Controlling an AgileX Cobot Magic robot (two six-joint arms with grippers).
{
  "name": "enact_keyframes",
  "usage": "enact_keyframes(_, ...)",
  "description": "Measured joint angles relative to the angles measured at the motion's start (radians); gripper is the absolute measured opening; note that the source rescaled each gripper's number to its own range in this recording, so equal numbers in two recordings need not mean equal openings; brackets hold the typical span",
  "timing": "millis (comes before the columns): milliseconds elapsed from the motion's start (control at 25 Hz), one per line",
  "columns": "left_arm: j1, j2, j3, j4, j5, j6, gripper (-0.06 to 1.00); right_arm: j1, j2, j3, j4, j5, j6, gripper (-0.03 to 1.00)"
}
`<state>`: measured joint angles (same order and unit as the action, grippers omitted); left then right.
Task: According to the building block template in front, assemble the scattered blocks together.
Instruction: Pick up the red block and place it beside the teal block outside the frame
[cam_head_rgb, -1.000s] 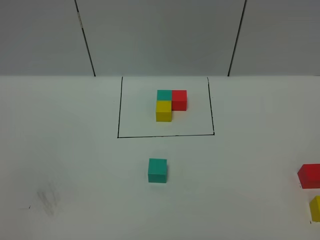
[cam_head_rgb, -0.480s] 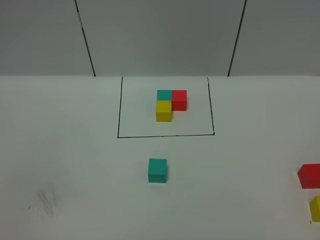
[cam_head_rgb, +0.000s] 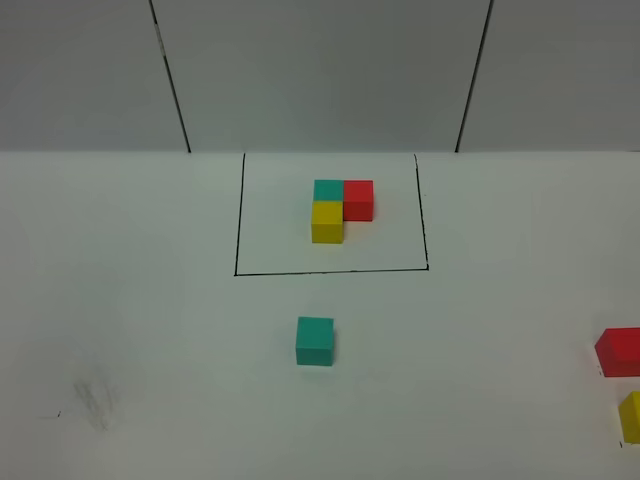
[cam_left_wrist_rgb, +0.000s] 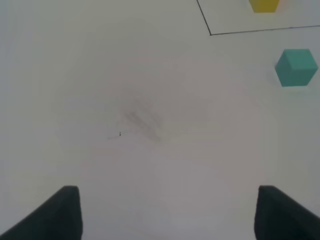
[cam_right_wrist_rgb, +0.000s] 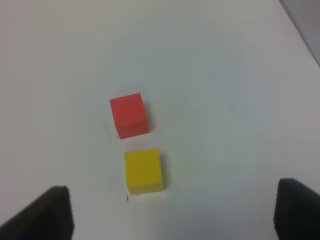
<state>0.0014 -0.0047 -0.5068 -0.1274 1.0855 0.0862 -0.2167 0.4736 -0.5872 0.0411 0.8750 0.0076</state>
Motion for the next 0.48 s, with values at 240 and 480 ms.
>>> enact_keyframes(240,0.000,0.000,0.000,0.000,0.000,0.000,0.74,0.000,0.352,-0.175,0.122,-0.017,-0.119,0.66)
enact_keyframes(480,0.000,0.000,0.000,0.000,0.000,0.000,0.74,0.000,0.637,-0.328,0.164,0.045,-0.166,0.66)
